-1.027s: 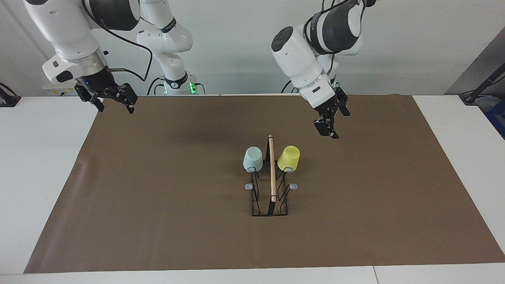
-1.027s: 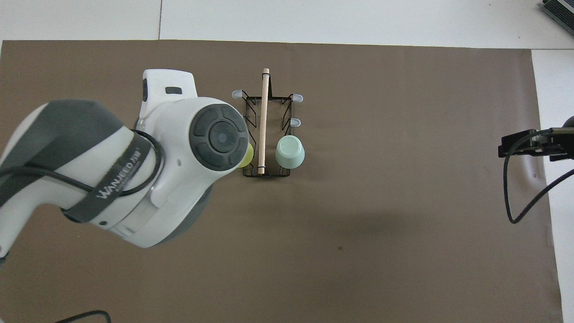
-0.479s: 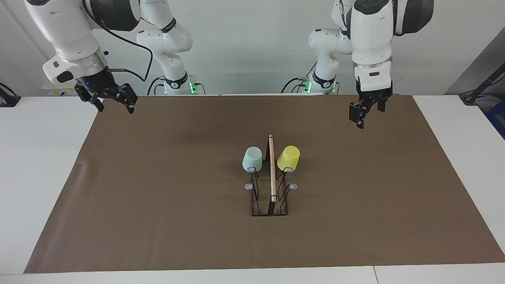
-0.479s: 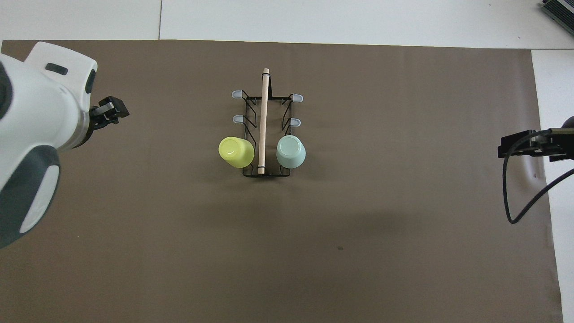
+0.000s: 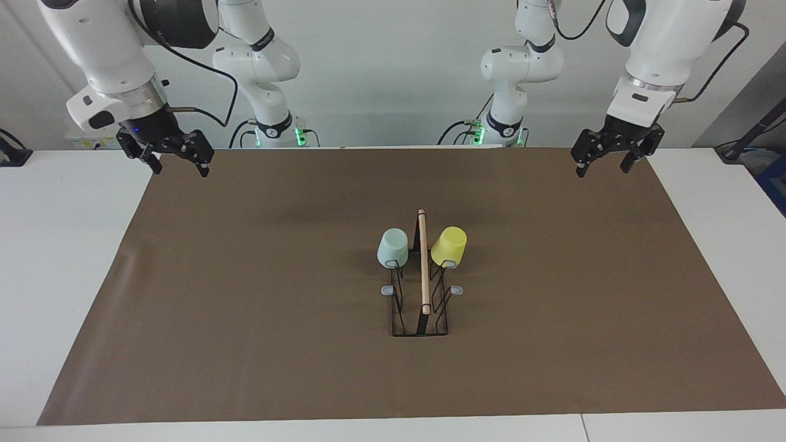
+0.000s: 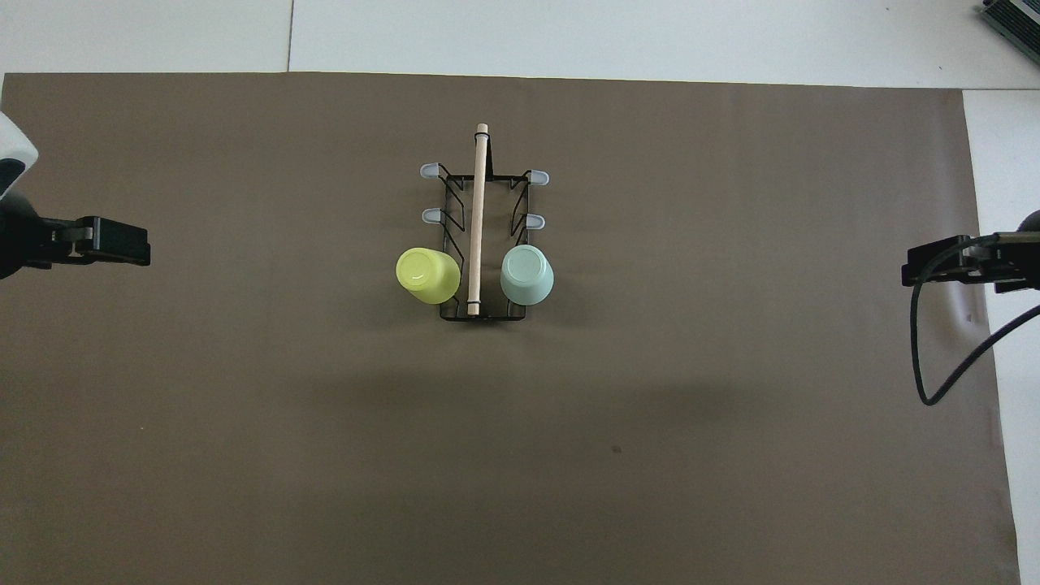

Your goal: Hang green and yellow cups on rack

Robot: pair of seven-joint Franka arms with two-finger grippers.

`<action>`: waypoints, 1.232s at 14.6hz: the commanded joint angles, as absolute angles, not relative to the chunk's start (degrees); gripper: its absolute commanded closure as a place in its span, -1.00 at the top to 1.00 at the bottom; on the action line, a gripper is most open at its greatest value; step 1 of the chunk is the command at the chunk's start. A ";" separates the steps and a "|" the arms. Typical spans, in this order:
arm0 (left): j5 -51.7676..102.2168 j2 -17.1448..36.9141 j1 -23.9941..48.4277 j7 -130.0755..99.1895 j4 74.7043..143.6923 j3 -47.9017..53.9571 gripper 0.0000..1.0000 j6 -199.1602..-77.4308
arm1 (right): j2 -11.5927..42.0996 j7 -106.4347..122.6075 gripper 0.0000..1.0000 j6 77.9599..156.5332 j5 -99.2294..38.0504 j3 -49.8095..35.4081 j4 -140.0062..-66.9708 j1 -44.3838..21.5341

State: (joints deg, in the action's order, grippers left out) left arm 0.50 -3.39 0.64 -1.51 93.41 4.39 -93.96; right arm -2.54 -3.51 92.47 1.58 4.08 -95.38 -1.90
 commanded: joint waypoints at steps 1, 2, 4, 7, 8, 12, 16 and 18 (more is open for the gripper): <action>3.07 -3.25 1.31 3.33 89.22 1.78 1.00 -88.61 | -3.43 -2.20 1.00 92.90 1.49 3.78 -96.50 -1.41; 3.25 -3.25 2.80 4.47 88.51 0.89 1.00 -87.38 | -3.43 -2.20 1.00 92.90 1.49 3.78 -96.50 -1.41; 3.16 -3.43 3.43 5.01 87.81 -0.78 1.00 -84.48 | -3.43 -2.20 1.00 92.90 1.49 3.78 -96.50 -1.41; 2.55 -4.13 3.34 6.33 88.33 -1.49 1.00 -83.32 | -3.43 -2.20 1.00 92.90 1.49 3.78 -96.50 -1.41; 2.55 -4.30 3.34 6.33 88.50 -1.58 1.00 -83.23 | -3.43 -2.20 1.00 92.90 1.49 3.78 -96.50 -1.41; 0.27 -4.39 3.34 6.23 89.12 -1.50 1.00 -83.76 | -3.43 -2.20 1.00 92.90 1.49 3.78 -96.50 -1.41; 0.18 -5.01 3.51 6.33 90.09 -1.41 1.00 -83.85 | -3.43 -2.20 1.00 92.90 1.49 3.78 -96.50 -1.41; 0.18 -5.10 4.57 6.24 90.18 -2.10 1.00 -83.93 | -3.43 -2.20 1.00 92.90 1.49 3.78 -96.50 -1.41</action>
